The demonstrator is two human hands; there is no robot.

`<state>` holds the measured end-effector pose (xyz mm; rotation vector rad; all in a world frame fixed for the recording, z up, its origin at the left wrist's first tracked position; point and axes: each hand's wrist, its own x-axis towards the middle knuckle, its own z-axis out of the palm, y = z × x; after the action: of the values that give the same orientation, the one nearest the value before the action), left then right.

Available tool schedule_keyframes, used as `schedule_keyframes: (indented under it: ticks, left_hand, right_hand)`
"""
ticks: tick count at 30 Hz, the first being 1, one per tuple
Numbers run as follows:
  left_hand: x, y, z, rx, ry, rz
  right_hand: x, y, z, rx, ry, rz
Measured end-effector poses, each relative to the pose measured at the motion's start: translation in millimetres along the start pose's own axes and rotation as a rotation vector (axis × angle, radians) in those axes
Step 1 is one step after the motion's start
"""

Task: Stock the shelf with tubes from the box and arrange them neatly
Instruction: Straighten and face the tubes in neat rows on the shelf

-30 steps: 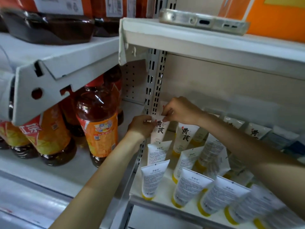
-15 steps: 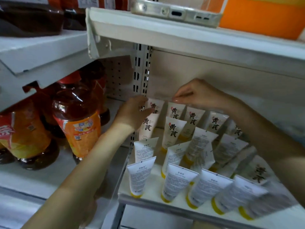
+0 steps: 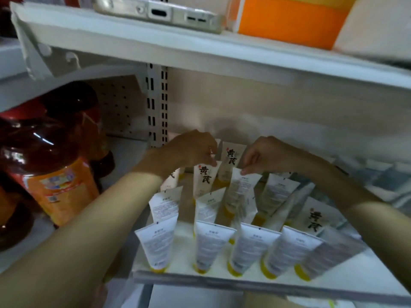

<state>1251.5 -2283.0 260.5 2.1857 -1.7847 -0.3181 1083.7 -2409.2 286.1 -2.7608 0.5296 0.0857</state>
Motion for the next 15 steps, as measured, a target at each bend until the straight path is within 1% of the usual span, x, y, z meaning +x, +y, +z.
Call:
schedule_keyframes:
  ticks: [3, 7, 15]
  left_hand:
    - [8.1, -0.1, 2.8, 0.027, -0.069, 0.01]
    - [8.6, -4.8, 3.8, -0.014, -0.113, 0.001]
    - [8.1, -13.6, 14.3, -0.044, -0.097, 0.007]
  right_hand:
    - [-0.6, 1.1, 1.9, -0.025, 0.021, 0.005]
    - [-1.0, 5.8, 5.8, -0.012, 0.082, 0.048]
    - [1.7, 18.6, 10.6, 0.247, 0.05, 0.043]
